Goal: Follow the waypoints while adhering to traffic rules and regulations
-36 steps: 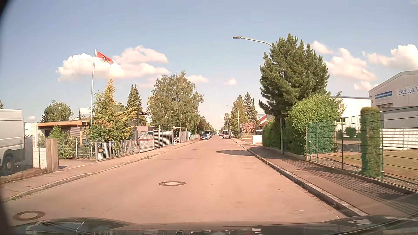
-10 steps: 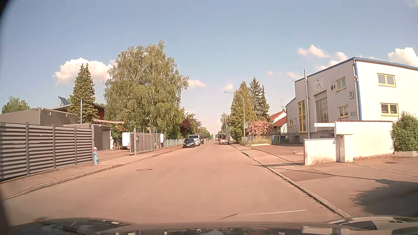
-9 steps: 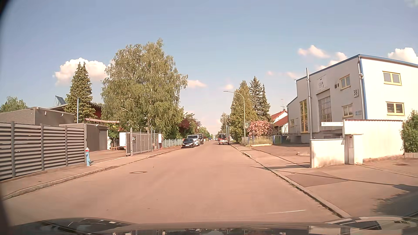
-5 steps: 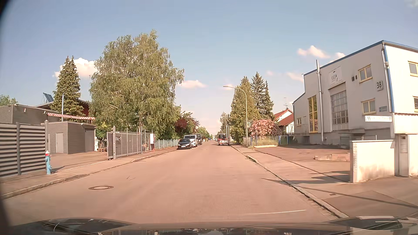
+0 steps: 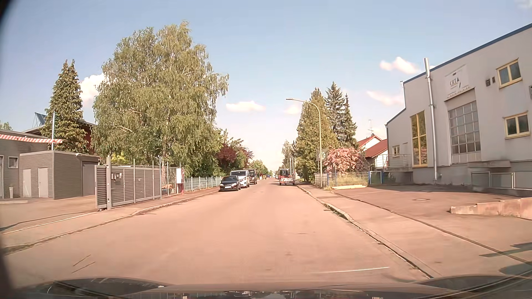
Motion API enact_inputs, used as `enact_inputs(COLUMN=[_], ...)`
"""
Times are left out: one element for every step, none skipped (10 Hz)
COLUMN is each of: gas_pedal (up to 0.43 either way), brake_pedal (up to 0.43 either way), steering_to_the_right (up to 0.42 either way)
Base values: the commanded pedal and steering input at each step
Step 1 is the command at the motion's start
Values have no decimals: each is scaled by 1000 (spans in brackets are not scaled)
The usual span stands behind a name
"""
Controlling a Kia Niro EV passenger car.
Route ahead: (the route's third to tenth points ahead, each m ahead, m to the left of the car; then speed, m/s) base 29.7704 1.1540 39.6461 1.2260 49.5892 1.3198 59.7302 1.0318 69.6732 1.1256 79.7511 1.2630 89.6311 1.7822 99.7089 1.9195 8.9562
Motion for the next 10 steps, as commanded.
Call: enact_inputs(gas_pedal=[0,0,0,0,0,0,0,0,0,0], brake_pedal=[12,12,12,67,98,140,189,226,232,232], steering_to_the_right=[-5,-4,-4,-4,-4,-4,-3,-3,-3,-3])
